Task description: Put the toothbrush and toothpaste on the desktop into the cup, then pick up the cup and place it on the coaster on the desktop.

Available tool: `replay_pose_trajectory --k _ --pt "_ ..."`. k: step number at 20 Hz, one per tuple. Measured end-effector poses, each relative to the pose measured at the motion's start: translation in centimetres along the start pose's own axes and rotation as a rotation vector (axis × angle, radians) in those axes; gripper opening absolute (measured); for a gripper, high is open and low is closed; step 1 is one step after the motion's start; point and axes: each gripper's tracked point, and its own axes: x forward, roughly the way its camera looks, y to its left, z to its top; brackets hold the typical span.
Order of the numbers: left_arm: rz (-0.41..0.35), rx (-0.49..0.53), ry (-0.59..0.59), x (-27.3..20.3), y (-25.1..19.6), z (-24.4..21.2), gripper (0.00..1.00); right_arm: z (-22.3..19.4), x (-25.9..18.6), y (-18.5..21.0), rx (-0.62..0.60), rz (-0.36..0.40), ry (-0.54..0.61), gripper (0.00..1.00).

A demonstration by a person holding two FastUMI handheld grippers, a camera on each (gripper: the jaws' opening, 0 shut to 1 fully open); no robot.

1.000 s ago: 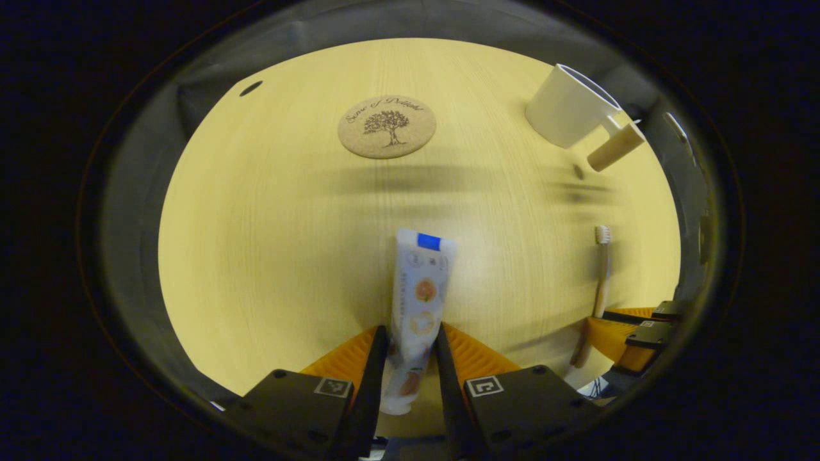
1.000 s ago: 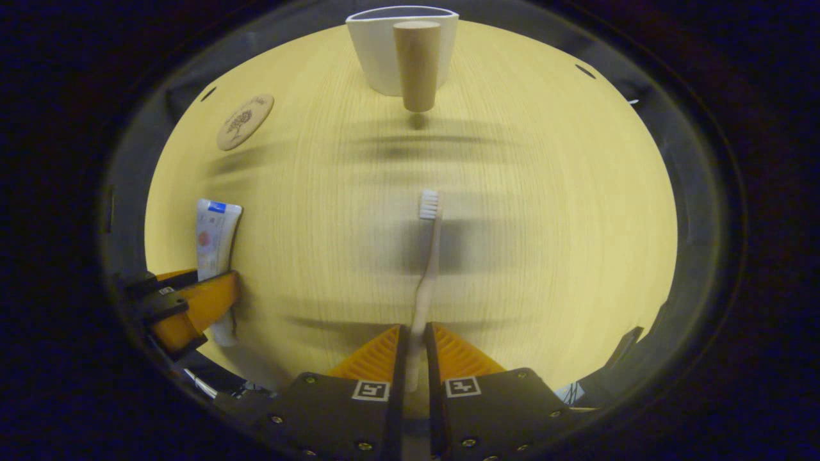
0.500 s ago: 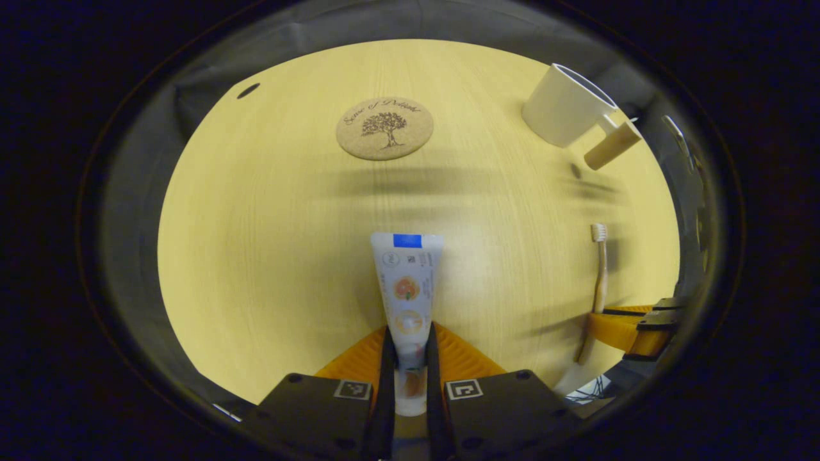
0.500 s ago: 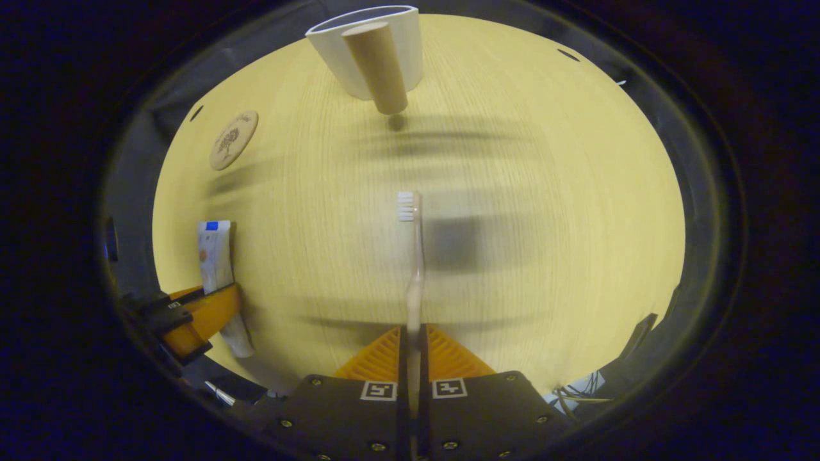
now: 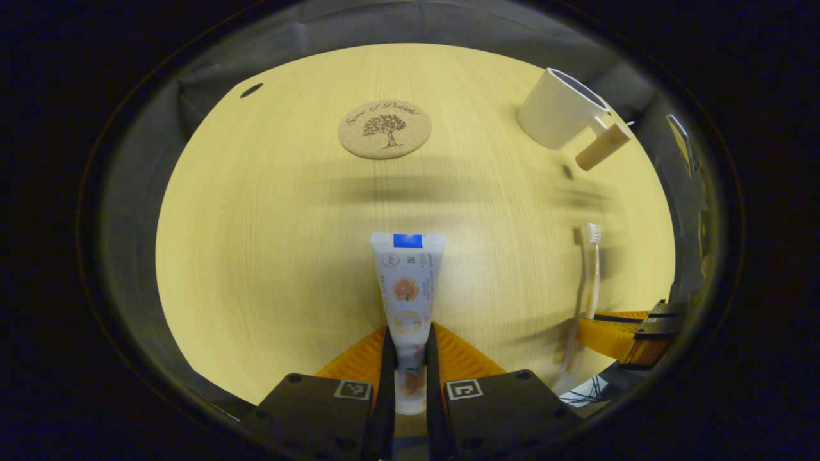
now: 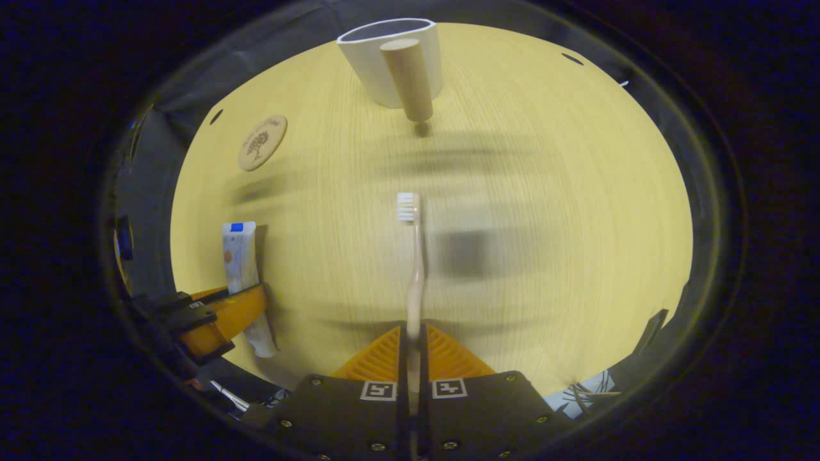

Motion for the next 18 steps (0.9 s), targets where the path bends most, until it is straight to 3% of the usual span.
replay_pose_trajectory --k 2,4,11,18 --pt "0.000 0.010 -0.035 -0.5 -0.1 0.4 0.27 0.3 -0.9 0.4 -0.002 0.020 -0.038 0.10" --pt "-0.009 0.019 -0.079 -1.2 -0.4 1.0 0.28 0.9 -1.9 0.8 -0.007 0.048 -0.101 0.05" --pt "-0.049 0.056 -0.282 -3.2 -2.2 4.5 0.26 3.7 -4.5 1.6 -0.057 0.102 -0.388 0.05" --pt "-0.085 0.098 -0.521 -7.3 -4.2 9.5 0.27 8.4 -10.0 2.8 -0.160 0.104 -0.782 0.05"
